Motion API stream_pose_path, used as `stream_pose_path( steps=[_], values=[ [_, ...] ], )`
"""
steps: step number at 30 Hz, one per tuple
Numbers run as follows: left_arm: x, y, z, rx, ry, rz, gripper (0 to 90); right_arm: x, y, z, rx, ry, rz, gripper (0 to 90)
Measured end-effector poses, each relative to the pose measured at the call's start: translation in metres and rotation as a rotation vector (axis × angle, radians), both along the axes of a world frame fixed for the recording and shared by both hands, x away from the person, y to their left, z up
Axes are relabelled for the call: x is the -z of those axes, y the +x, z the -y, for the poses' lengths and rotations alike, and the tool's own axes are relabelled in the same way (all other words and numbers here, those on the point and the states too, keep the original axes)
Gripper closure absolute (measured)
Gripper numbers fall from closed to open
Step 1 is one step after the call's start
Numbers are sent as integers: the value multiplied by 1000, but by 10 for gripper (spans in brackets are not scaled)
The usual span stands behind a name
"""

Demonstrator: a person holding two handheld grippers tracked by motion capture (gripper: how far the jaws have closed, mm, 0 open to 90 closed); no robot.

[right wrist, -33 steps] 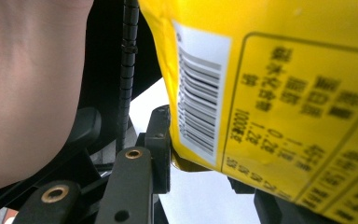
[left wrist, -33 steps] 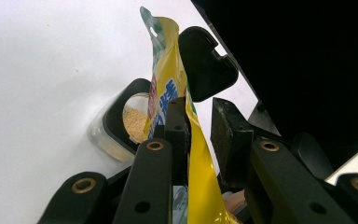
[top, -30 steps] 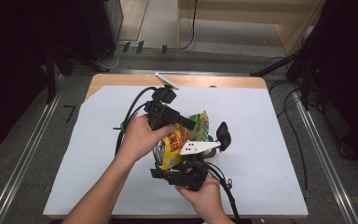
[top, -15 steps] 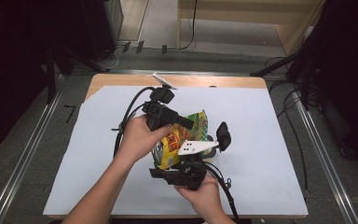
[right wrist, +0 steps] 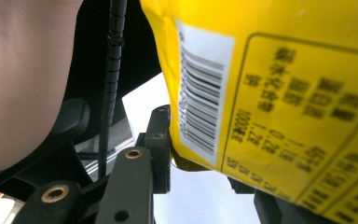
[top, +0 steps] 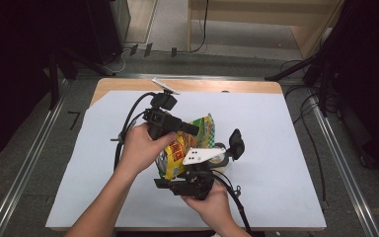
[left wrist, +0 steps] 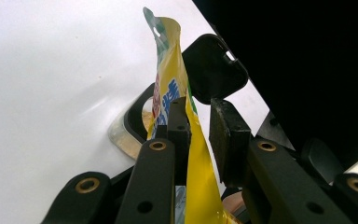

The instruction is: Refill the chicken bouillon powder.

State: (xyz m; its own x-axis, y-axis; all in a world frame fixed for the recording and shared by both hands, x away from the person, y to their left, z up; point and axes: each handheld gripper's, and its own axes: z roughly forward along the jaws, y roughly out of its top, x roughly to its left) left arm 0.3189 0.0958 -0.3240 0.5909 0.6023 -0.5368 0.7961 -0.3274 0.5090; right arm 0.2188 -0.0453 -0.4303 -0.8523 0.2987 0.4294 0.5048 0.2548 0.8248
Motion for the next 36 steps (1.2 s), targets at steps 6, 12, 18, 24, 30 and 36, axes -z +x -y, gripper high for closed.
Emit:
stream_pose_path(
  steps=[6,12,18,24,30,36],
  values=[
    [2,0,-3,-7,-1,0,794,1,1,-2,-8,-13,5,681],
    [1,0,-4,-2,-5,-2,799,0,1,-2,-10,-11,13,681],
    [2,1,-3,-2,-5,-10,805,-1,0,-1,-14,-16,12,681],
    [1,1,-3,-2,-6,-9,807,0,1,-1,-12,-14,13,682],
    [2,1,-4,-1,-7,-13,810,-1,1,-1,-13,-18,13,682],
    [4,3,-4,-5,-11,-21,809,0,1,-1,-13,-19,13,682]
  ],
)
